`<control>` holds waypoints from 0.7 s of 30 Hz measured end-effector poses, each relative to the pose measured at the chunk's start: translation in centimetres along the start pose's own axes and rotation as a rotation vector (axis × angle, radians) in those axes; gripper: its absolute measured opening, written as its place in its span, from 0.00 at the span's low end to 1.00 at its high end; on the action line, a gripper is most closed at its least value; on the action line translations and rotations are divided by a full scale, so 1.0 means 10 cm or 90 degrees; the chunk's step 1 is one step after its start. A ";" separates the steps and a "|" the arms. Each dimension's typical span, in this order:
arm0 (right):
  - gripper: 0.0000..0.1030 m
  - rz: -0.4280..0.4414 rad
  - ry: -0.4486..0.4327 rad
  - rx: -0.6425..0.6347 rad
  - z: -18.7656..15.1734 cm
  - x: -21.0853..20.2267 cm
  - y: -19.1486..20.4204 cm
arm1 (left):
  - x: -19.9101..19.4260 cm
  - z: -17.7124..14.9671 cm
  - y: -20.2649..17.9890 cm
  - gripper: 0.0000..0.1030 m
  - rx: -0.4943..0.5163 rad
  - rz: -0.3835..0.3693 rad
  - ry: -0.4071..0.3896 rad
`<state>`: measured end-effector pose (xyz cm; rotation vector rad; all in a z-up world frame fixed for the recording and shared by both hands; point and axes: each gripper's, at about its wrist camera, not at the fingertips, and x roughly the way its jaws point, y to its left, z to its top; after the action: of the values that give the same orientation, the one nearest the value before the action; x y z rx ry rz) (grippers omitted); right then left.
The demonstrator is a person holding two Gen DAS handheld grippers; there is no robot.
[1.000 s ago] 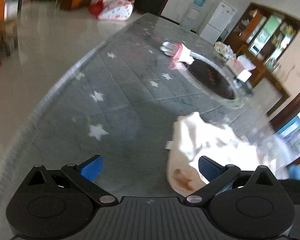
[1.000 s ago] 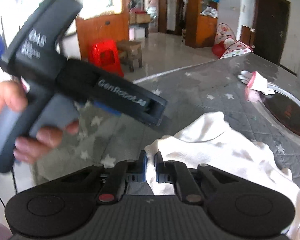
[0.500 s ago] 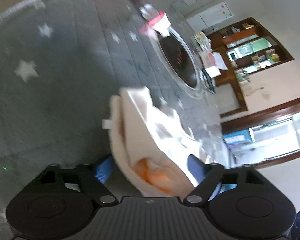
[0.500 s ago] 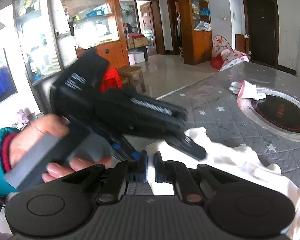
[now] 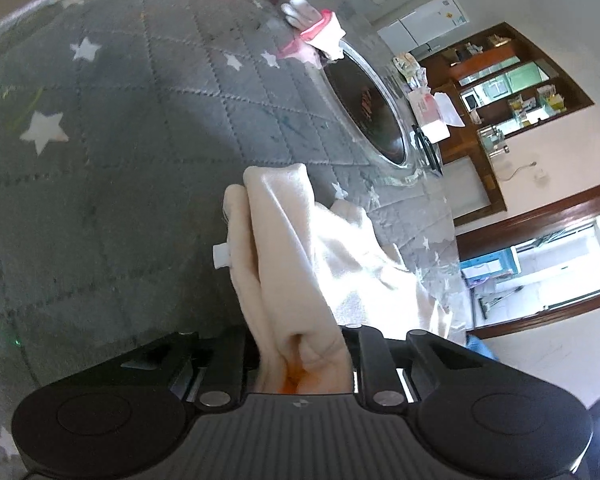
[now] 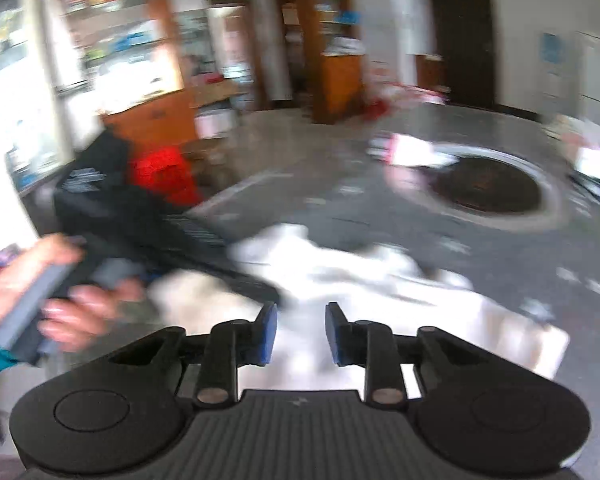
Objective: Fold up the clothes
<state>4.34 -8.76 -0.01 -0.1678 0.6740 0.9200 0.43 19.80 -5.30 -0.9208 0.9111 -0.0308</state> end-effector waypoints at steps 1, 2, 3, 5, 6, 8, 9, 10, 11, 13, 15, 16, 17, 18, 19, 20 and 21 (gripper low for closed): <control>0.34 -0.025 0.000 0.012 -0.02 -0.03 -0.10 | 0.00 0.00 -0.01 0.18 0.004 0.004 -0.002; 0.39 -0.050 0.000 0.025 -0.05 -0.06 -0.19 | 0.00 -0.01 -0.02 0.18 0.009 0.007 -0.003; 0.40 -0.078 0.001 0.047 -0.07 -0.08 -0.33 | 0.00 -0.02 -0.03 0.18 0.013 0.010 -0.004; 0.43 -0.129 0.005 0.091 -0.13 -0.10 -0.58 | 0.00 -0.02 -0.05 0.18 0.018 0.015 -0.007; 0.45 -0.146 0.009 0.109 -0.16 -0.10 -0.68 | 0.00 -0.03 -0.05 0.18 0.020 0.017 -0.007; 0.48 -0.159 0.015 0.138 -0.22 -0.07 -0.83 | -0.01 -0.03 -0.06 0.18 0.024 0.021 -0.010; 0.49 -0.159 0.019 0.149 -0.25 -0.06 -0.88 | -0.01 -0.04 -0.06 0.19 0.026 0.023 -0.011; 0.54 -0.159 0.022 0.161 -0.28 -0.05 -0.92 | -0.01 -0.05 -0.07 0.19 0.030 0.025 -0.012; 0.56 -0.159 0.025 0.172 -0.31 -0.04 -0.97 | -0.01 -0.05 -0.08 0.19 0.032 0.028 -0.013; 0.56 -0.150 0.024 0.197 -0.39 0.02 -1.03 | -0.02 -0.06 -0.10 0.19 0.039 0.035 -0.016; 0.56 -0.145 0.011 0.204 -0.42 0.04 -1.03 | -0.01 -0.07 -0.14 0.19 0.052 0.044 -0.019; 0.53 -0.137 0.007 0.207 -0.43 0.05 -1.02 | -0.01 -0.07 -0.16 0.19 0.057 0.048 -0.020; 0.43 -0.128 0.003 0.210 -0.43 0.06 -1.01 | -0.01 -0.08 -0.17 0.19 0.063 0.052 -0.022; 0.37 -0.119 0.002 0.212 -0.44 0.04 -0.98 | -0.01 -0.08 -0.20 0.19 0.073 0.058 -0.025; 0.26 -0.116 0.004 0.211 -0.43 0.03 -0.95 | -0.02 -0.09 -0.23 0.19 0.082 0.063 -0.028; 0.17 -0.114 0.006 0.211 -0.43 0.04 -0.93 | -0.03 -0.10 -0.26 0.19 0.091 0.068 -0.030; 0.16 -0.112 0.003 0.216 -0.42 0.03 -0.92 | -0.03 -0.11 -0.29 0.18 0.100 0.073 -0.033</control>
<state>9.67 -15.87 -4.87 0.0724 0.7966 0.6255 0.46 17.36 -3.34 -0.7191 0.8988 0.0195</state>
